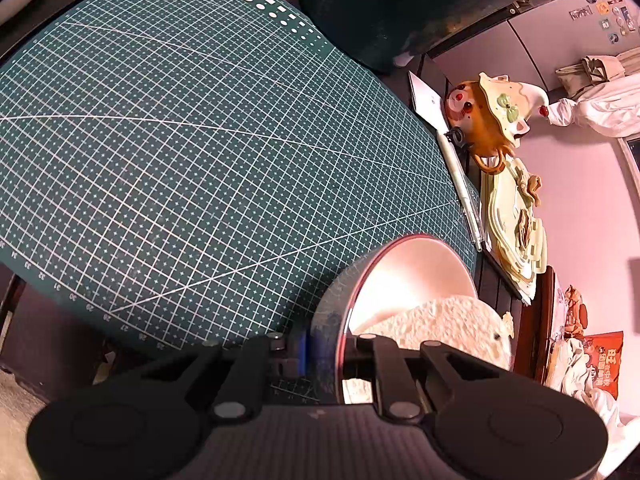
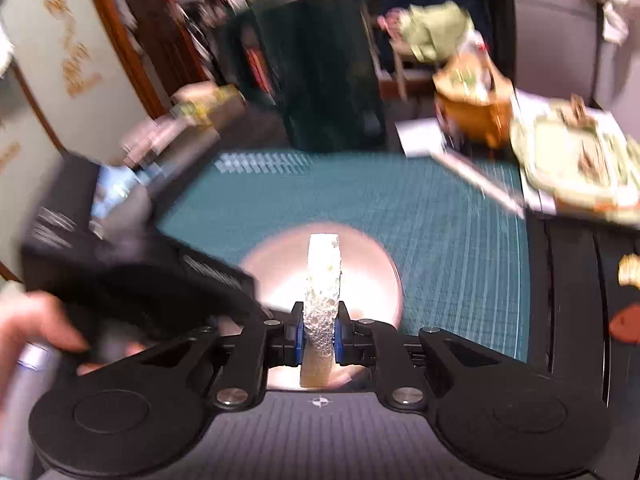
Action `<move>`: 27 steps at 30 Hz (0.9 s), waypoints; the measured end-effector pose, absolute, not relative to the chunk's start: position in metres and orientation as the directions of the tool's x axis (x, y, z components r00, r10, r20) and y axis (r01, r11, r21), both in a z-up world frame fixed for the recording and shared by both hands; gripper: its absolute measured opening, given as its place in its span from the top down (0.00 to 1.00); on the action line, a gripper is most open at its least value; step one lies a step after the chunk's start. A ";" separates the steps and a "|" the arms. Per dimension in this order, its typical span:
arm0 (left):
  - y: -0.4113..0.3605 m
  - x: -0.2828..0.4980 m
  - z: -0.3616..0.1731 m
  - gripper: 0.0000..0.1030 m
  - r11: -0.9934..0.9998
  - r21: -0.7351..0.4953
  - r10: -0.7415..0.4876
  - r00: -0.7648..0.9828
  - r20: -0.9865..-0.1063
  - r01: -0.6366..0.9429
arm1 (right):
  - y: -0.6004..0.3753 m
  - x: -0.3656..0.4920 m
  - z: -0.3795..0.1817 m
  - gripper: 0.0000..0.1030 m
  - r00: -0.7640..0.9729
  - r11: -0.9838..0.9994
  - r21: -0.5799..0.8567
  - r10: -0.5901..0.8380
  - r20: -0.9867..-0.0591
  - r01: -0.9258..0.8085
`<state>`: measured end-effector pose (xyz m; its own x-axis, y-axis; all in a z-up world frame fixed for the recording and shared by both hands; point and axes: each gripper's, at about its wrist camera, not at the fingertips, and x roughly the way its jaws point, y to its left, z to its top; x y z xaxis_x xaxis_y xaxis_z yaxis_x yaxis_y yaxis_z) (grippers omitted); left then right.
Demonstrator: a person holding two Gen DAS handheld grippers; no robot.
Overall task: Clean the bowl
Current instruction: 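Keep wiping the sponge around the bowl interior with the right gripper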
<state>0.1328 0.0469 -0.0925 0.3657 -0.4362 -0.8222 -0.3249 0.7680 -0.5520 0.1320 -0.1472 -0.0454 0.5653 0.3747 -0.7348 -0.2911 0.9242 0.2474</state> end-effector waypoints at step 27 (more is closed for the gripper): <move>0.042 0.139 -0.094 0.86 0.768 -0.551 -0.436 0.364 -0.823 -0.325 | -0.126 0.116 -0.045 0.88 0.677 0.948 0.042 0.256 -0.690 -0.315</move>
<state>0.1386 0.0425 -0.0938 0.3643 -0.4360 -0.8229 -0.3254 0.7683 -0.5511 0.1164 -0.1260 -0.0445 0.6770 0.2555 -0.6903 -0.3153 0.9481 0.0418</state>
